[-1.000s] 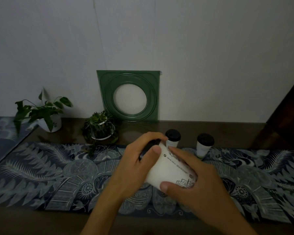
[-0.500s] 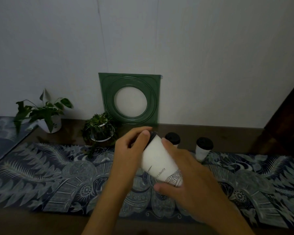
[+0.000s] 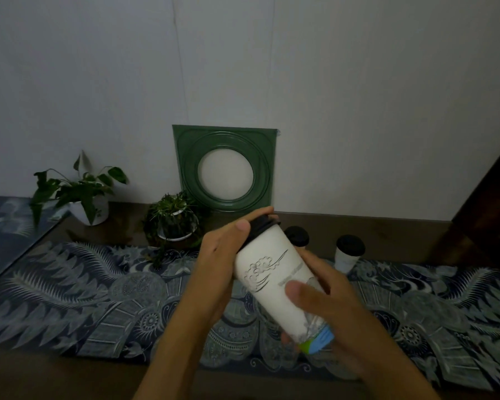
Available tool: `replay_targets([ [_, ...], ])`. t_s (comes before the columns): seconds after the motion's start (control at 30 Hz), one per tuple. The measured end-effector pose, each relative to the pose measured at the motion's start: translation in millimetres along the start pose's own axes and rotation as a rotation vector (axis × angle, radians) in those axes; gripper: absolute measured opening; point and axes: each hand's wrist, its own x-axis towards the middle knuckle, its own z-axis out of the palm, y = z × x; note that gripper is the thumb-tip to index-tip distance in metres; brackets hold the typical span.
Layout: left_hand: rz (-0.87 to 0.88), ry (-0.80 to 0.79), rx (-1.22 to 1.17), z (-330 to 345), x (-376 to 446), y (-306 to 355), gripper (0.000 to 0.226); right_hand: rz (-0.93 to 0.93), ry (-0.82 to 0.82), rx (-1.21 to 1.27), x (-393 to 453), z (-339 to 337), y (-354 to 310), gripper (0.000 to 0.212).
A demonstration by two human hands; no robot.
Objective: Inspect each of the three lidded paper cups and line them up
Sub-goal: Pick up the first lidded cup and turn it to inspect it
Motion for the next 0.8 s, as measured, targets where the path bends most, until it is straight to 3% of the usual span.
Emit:
replay_targets([
  [0.07,0.000,0.009,-0.018,2,0,1,0.050,0.051,-0.035,0.113,0,-3,1,0.085],
  [0.17,0.020,0.056,-0.005,4,3,5,0.048,0.010,-0.002,0.027,0,0,0,0.081],
  [0.27,0.045,0.108,0.029,5,5,8,0.040,-0.201,0.126,-0.385,-2,6,-2,0.071],
  [0.37,0.046,0.177,0.057,8,7,11,0.027,-0.323,0.239,-0.988,-6,9,2,0.091],
  [0.43,0.038,0.158,0.066,8,6,12,0.029,-0.362,0.270,-1.102,-7,10,6,0.093],
  [0.53,0.057,0.076,0.037,4,5,15,0.037,-0.334,0.278,-0.782,-9,12,2,0.092],
  [0.63,0.085,0.050,-0.055,2,4,15,0.051,-0.244,0.120,-0.344,-10,10,-6,0.081],
  [0.73,0.086,0.045,-0.133,4,4,14,0.051,-0.065,-0.030,0.052,-12,10,-12,0.079],
  [0.8,0.074,0.054,-0.133,6,4,14,0.045,0.002,-0.050,0.186,-13,9,-10,0.076],
])
